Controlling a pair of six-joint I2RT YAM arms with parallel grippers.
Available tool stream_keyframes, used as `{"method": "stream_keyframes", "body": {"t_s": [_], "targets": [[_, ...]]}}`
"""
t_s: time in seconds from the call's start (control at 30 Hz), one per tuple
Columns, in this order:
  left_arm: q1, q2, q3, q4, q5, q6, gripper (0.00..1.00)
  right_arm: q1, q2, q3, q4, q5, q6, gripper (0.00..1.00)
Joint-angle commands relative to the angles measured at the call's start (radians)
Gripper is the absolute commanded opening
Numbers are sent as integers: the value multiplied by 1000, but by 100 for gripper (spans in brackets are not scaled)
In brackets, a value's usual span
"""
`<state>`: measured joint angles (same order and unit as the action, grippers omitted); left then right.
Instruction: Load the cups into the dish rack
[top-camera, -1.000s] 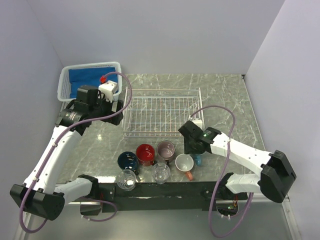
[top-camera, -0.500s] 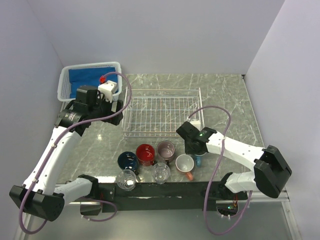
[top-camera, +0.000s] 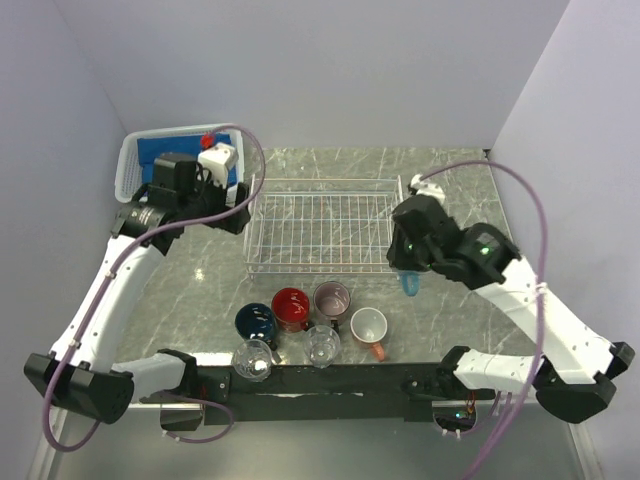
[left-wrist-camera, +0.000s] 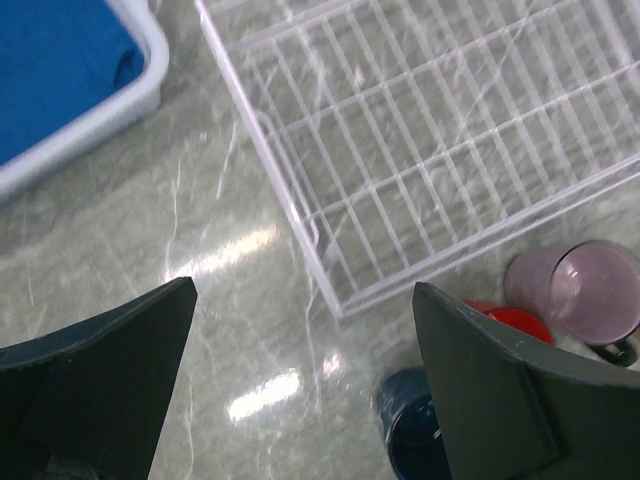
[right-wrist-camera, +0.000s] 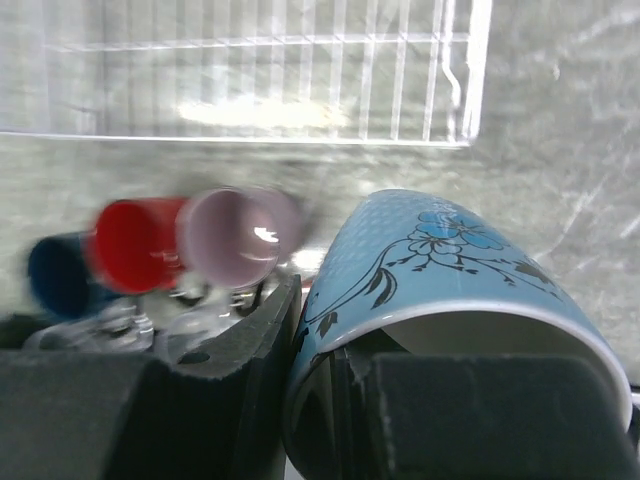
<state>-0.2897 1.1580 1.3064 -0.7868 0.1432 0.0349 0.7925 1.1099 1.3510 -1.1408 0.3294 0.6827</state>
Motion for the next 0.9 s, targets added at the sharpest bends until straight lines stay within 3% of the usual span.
{"method": "stream_keyframes", "body": {"t_s": [0.0, 0.2, 0.23, 0.3, 0.37, 0.43, 0.53, 0.57, 0.63, 0.67, 0.73, 0.8, 0.87], "targets": [[-2, 55, 190, 31, 105, -65, 96, 2, 27, 238, -65, -68, -50, 0], [32, 228, 471, -9, 352, -177, 96, -65, 145, 523, 129, -326, -150, 0], [52, 253, 502, -23, 459, -200, 96, -126, 148, 524, 241, -483, -141, 0], [75, 328, 575, -37, 583, -282, 96, -202, 133, 466, 382, -637, -64, 0], [104, 367, 599, -26, 778, -358, 96, -293, 105, 327, 638, -808, 19, 0], [124, 399, 597, 6, 882, -407, 96, -326, 73, 234, 871, -869, 144, 0], [142, 420, 522, 171, 1154, -567, 96, -355, 59, 117, 1050, -943, 221, 0], [144, 420, 480, 395, 1279, -754, 96, -358, 77, 102, 1079, -964, 235, 0], [144, 404, 306, 693, 1343, -1020, 96, -372, 102, 80, 1227, -1059, 323, 0], [144, 395, 247, 1056, 1345, -1287, 96, -372, 125, 48, 1290, -1084, 365, 0], [142, 381, 124, 1304, 1339, -1534, 96, -372, 145, 28, 1422, -1110, 458, 0], [139, 391, 102, 1327, 1334, -1554, 96, -372, 168, 7, 1476, -1106, 509, 0], [139, 387, 108, 1226, 1322, -1436, 96, -372, 197, 14, 1521, -1109, 531, 0]]}}
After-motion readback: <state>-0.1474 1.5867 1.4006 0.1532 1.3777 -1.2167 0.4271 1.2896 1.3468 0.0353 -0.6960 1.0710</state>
